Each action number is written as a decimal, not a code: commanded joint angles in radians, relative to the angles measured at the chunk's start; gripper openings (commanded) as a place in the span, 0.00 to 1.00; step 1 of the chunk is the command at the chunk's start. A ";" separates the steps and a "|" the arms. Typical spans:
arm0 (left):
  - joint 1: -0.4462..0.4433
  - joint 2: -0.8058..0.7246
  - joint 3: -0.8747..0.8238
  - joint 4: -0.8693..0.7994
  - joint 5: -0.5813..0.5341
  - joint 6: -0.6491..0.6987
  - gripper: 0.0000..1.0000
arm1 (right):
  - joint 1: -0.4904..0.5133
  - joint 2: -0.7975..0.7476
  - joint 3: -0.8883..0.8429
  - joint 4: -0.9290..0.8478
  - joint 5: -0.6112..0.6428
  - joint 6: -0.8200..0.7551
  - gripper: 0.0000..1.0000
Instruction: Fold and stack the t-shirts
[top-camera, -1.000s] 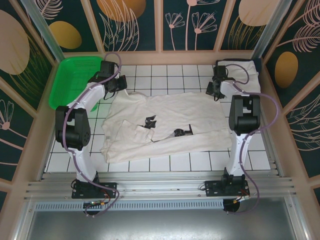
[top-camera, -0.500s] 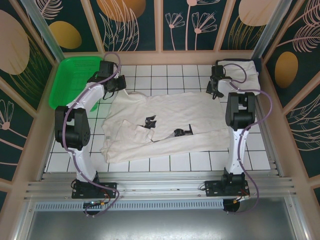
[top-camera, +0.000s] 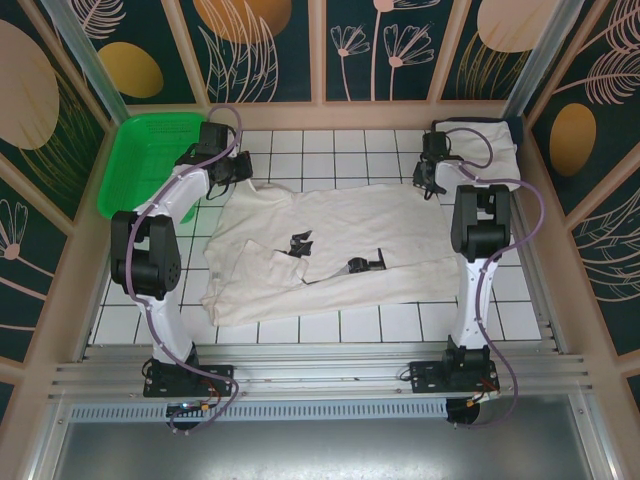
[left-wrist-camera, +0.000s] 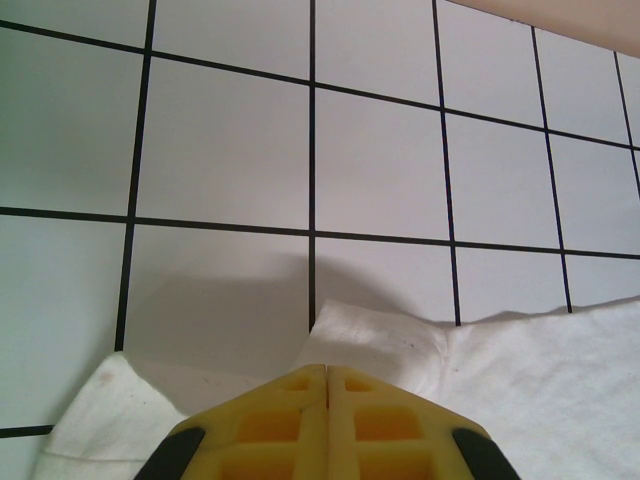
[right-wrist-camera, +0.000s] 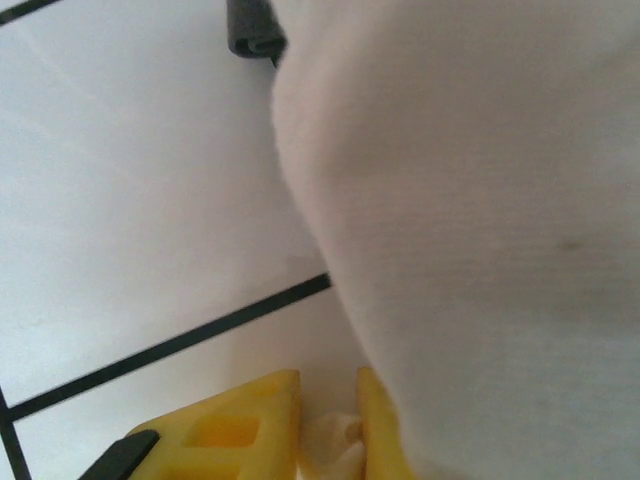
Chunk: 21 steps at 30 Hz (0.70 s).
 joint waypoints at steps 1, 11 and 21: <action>0.007 0.015 0.016 -0.012 0.004 0.010 0.00 | 0.004 -0.074 -0.046 -0.001 0.045 -0.014 0.22; 0.008 0.018 0.017 -0.006 0.013 0.006 0.00 | 0.028 -0.064 -0.087 0.030 0.106 -0.108 0.35; 0.007 0.024 0.023 -0.008 0.015 0.004 0.00 | 0.046 -0.089 -0.140 0.125 0.114 -0.161 0.41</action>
